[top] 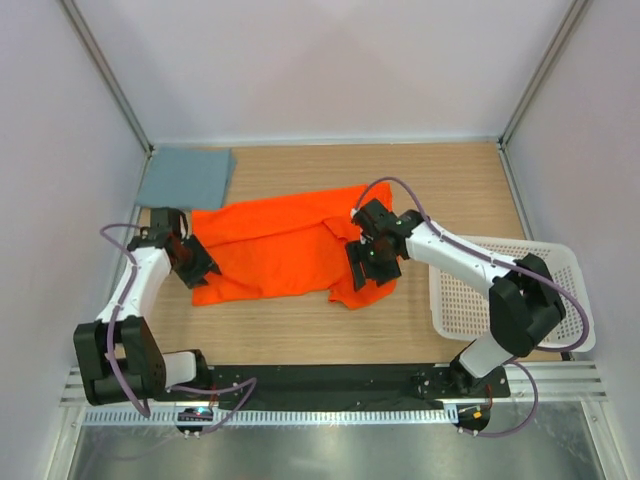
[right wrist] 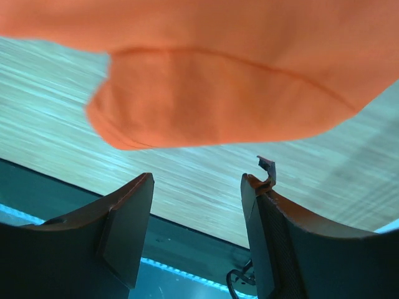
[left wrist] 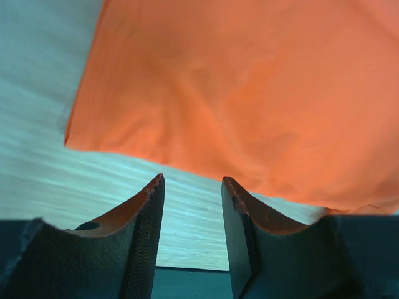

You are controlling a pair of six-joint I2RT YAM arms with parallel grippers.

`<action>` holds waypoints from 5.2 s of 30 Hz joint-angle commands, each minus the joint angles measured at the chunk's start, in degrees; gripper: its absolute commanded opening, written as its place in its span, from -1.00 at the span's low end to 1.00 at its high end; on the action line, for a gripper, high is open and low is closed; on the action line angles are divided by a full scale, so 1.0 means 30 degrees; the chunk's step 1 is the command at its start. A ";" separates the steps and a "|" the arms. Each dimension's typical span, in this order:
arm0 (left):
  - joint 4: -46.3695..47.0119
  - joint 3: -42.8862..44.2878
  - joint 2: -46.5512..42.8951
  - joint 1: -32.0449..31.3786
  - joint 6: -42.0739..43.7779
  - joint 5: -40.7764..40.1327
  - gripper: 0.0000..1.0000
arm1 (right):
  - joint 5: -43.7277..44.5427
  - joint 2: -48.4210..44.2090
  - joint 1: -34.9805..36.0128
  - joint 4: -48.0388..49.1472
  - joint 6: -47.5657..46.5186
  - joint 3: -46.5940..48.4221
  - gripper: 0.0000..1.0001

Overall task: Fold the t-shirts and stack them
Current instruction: Fold the tshirt

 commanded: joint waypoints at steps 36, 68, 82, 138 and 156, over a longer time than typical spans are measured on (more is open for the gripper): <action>0.1647 -0.3269 0.0244 0.4198 -0.3597 -0.1667 -0.08 | -0.1173 0.1524 -0.0319 0.6330 0.2180 -0.3335 -0.83; 0.2115 -0.2390 0.0566 0.4198 -0.2923 -0.0670 -0.11 | -0.2777 -0.1315 -0.1549 0.4268 0.1737 -0.4082 0.10; 0.1618 -0.2332 -0.0166 0.4198 -0.2894 -0.0288 -0.11 | -0.2225 0.0087 -0.1491 0.7963 0.2879 -0.7105 0.13; 0.1881 -0.1599 0.1121 0.4198 -0.2015 -0.0523 -0.10 | -0.2753 0.6738 -0.1842 0.3747 0.1329 0.4993 -0.05; 0.1910 -0.1013 0.2089 0.4227 -0.1576 -0.0552 -0.10 | -0.2782 0.9112 -0.1813 0.4247 0.2443 0.6222 -0.21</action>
